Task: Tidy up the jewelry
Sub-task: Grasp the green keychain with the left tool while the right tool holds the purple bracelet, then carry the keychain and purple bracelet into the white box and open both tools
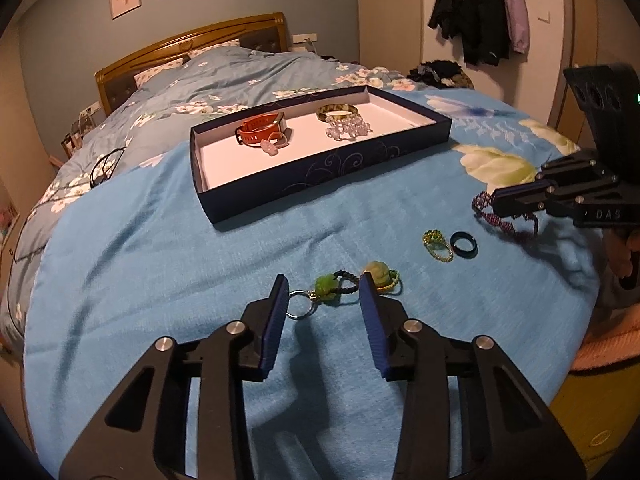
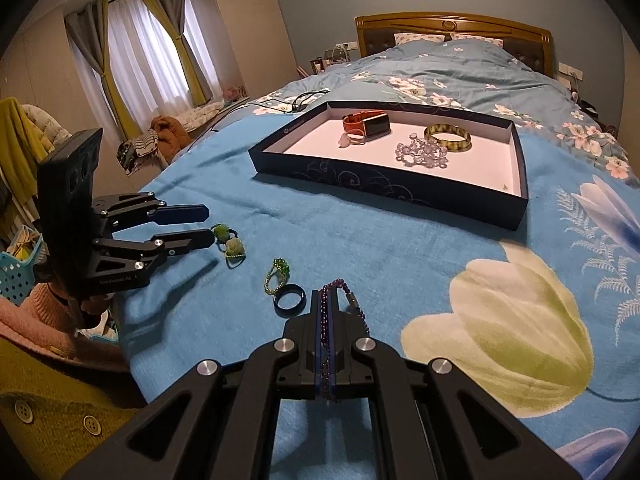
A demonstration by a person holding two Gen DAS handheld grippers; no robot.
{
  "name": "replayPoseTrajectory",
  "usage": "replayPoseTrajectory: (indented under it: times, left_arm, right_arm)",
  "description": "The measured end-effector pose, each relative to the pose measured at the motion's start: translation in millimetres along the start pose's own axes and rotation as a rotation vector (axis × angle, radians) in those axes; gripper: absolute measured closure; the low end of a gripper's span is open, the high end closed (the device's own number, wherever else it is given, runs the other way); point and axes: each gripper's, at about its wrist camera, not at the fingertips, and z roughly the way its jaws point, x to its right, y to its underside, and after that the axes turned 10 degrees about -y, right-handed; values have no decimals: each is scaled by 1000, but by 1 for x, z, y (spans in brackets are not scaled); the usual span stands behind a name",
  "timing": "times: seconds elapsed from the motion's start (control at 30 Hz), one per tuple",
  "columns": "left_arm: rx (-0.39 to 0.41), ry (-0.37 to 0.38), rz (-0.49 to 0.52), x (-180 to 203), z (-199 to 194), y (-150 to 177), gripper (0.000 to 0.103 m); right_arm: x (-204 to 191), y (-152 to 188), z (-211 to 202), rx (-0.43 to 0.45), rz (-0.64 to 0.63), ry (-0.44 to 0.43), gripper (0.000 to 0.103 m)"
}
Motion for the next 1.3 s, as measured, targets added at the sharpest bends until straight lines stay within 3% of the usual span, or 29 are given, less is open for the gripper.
replayPoseTrajectory:
  times: [0.23,0.4,0.6,1.3]
  left_arm:
    - [-30,6,77,6,10,-5,71]
    - [-51,29,65,2,17,-7,83]
    - [-49,47,18,-4,16,-8,86]
    - [73,74,-114,-27,-2,-44,86]
  right_arm:
    - [1,-2,2,4,10,-5,102]
    - [3,-2,2,8,19,-5,102]
    - [4,-7,2,22,24,-7,102]
    - [11,-42,-9,112,7,1,102]
